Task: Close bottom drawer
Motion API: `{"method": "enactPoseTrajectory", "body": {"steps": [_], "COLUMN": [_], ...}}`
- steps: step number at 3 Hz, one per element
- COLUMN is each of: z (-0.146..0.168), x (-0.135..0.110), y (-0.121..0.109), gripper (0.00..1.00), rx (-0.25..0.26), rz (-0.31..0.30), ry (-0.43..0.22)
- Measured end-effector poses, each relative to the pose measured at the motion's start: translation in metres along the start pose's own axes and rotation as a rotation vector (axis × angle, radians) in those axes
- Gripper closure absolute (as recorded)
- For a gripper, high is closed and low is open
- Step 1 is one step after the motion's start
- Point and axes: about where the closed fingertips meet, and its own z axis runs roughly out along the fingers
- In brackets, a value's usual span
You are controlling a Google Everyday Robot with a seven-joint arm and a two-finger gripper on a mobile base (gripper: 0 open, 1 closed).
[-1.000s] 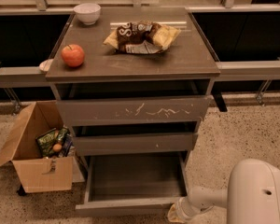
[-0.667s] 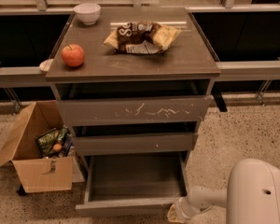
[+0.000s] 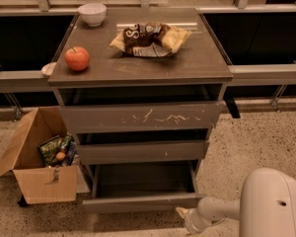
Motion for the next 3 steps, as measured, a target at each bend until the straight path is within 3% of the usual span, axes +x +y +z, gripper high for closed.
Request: {"method": "enactPoseTrajectory", "body": {"steps": [1,3], "z": [0.0,-0.005], "x": [0.0,-0.006], "y": [0.0,-0.053], "gripper": [0.0,0.49], "rx": [0.0,0.127], "rz": [0.0,-0.044], "ry": [0.0,-0.001]}}
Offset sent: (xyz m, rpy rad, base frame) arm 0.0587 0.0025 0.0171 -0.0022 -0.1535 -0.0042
